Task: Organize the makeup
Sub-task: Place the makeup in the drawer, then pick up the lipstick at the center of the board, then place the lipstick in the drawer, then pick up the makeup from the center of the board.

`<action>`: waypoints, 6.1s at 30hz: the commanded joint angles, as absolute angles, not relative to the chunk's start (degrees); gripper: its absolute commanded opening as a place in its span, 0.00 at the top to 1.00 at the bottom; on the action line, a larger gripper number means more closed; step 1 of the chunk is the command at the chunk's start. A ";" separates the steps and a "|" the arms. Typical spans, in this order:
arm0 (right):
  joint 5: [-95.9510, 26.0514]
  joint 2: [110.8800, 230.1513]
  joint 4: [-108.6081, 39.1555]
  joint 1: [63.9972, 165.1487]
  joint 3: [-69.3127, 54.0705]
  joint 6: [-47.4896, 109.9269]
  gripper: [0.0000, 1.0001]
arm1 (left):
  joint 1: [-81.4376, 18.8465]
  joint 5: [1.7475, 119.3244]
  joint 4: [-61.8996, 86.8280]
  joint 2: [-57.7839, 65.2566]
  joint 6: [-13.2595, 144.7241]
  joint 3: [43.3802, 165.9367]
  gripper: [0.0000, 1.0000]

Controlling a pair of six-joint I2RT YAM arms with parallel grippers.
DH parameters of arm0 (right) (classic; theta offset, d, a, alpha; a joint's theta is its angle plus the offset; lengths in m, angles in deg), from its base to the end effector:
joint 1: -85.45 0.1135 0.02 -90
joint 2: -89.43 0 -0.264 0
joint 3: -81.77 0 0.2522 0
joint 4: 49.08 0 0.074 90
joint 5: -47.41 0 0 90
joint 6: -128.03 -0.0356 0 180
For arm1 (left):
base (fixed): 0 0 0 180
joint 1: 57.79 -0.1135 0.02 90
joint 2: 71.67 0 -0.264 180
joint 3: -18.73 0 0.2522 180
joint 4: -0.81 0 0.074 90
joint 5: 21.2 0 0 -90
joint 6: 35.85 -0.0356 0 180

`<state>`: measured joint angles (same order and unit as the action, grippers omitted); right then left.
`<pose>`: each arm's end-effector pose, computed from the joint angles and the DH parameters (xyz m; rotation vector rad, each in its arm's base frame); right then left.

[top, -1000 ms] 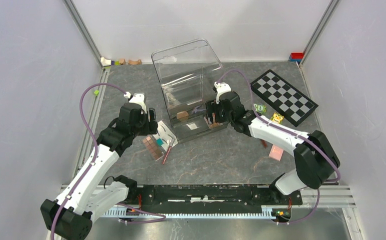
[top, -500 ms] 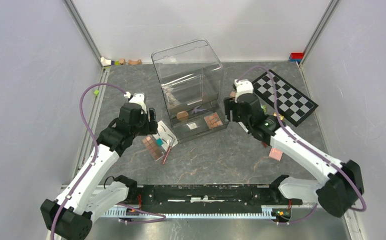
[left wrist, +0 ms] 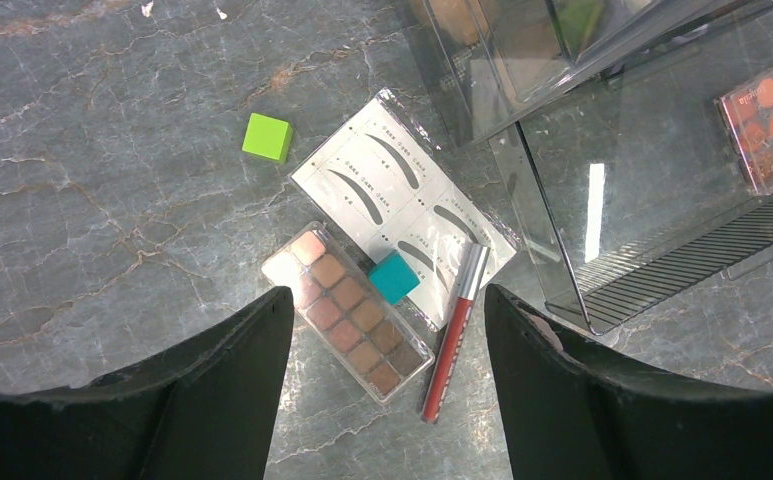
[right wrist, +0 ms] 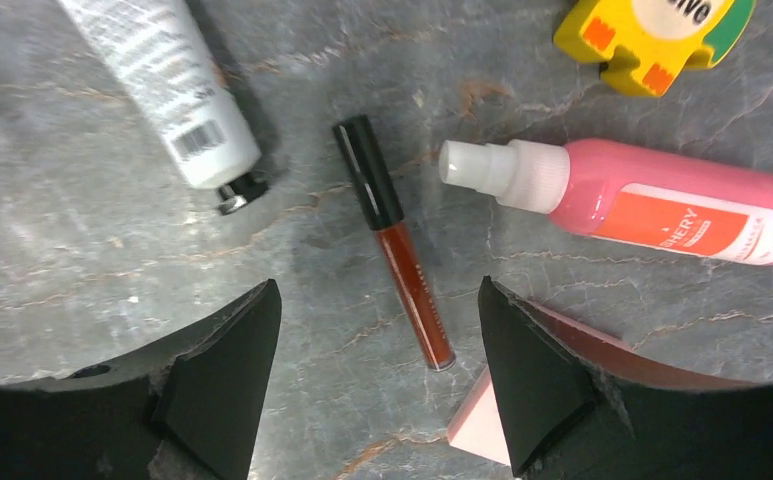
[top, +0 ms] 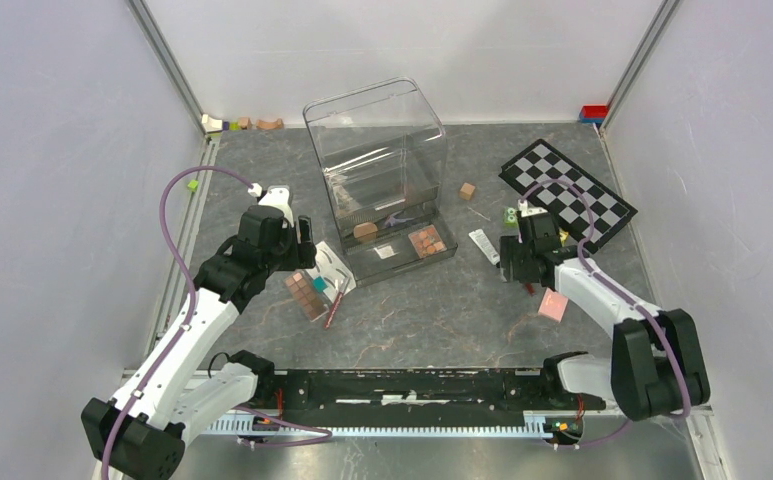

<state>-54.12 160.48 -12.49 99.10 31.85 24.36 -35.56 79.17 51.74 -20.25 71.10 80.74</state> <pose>0.2229 0.0468 0.1802 0.0749 2.5477 -0.0758 0.1749 -0.0646 0.2957 0.0093 2.2659 -0.1577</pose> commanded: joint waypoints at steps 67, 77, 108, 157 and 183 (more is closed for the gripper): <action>-34.25 170.62 -29.67 131.33 9.29 54.98 0.77 | -35.76 81.28 50.29 -22.64 69.18 81.28 0.23; -28.54 186.08 -8.16 131.44 -9.35 76.22 0.75 | -35.76 81.81 50.42 -22.55 69.18 81.27 0.23; -46.73 154.25 -30.61 128.12 22.65 28.09 0.73 | -35.81 79.72 52.54 -21.44 72.36 82.41 0.23; -49.03 130.05 -18.79 128.20 42.78 19.79 0.65 | -36.42 93.31 53.54 -16.54 108.07 65.69 0.21; -49.48 130.75 -18.48 128.21 44.44 21.24 0.64 | -40.05 88.84 50.69 5.51 108.02 74.27 0.13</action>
<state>-48.28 130.67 -17.61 128.08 44.37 20.43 -39.80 88.57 49.20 4.21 105.83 72.35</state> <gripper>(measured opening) 0.360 0.873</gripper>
